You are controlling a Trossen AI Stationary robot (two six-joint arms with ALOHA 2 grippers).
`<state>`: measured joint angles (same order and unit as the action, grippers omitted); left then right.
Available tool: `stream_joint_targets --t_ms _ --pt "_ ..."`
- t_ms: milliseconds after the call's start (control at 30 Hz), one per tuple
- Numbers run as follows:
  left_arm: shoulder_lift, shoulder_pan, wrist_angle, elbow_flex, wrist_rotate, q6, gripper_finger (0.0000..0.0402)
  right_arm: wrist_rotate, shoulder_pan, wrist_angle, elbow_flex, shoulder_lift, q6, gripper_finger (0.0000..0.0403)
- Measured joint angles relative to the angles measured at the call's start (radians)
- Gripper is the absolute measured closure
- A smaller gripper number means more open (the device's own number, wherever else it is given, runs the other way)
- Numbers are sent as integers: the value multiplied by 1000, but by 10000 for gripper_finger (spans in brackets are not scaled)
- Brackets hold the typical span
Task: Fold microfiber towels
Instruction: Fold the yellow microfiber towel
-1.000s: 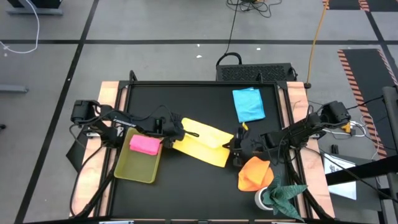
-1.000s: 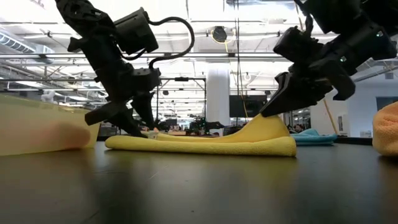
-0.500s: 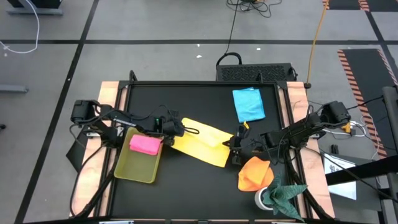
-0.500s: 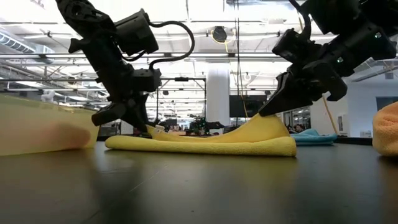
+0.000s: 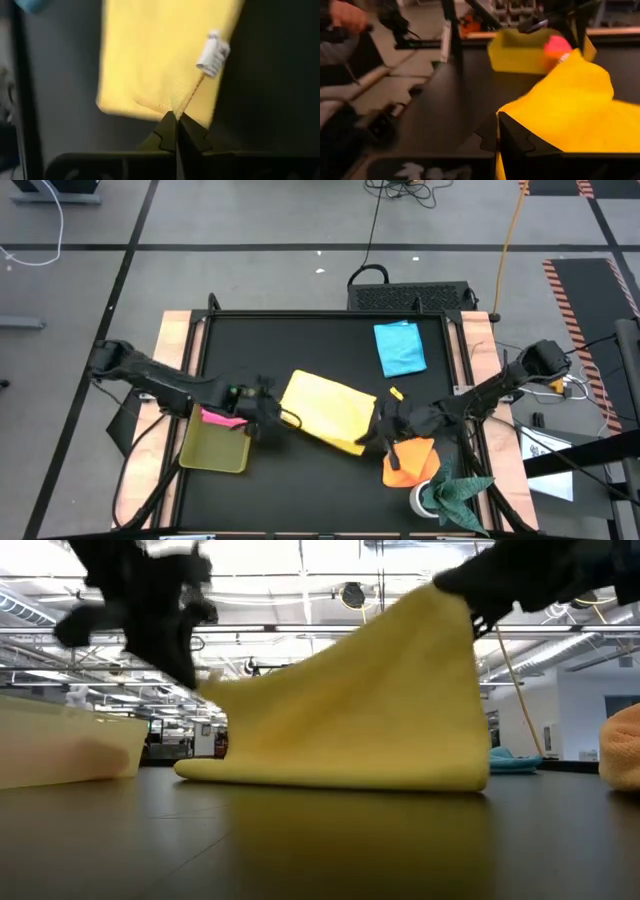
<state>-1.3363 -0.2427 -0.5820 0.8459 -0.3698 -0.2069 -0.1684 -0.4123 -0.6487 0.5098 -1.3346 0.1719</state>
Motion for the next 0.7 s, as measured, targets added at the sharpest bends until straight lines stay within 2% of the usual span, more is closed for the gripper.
stream_joint_targets --t_ms 100,233,400,533,700 --pt "76 -1 41 2 -22 7 398 -34 -9 -11 0 2 7 403" --pt "104 63 58 1 -33 33 398 -211 -3 82 -2 1 69 403" --pt "66 197 92 -38 -36 63 398 -412 32 271 -2 1 213 403" --pt "14 302 216 -97 -26 83 397 -433 82 395 -2 -5 335 403" --pt "-82 379 379 -134 43 80 396 -430 129 402 -50 -12 414 403"
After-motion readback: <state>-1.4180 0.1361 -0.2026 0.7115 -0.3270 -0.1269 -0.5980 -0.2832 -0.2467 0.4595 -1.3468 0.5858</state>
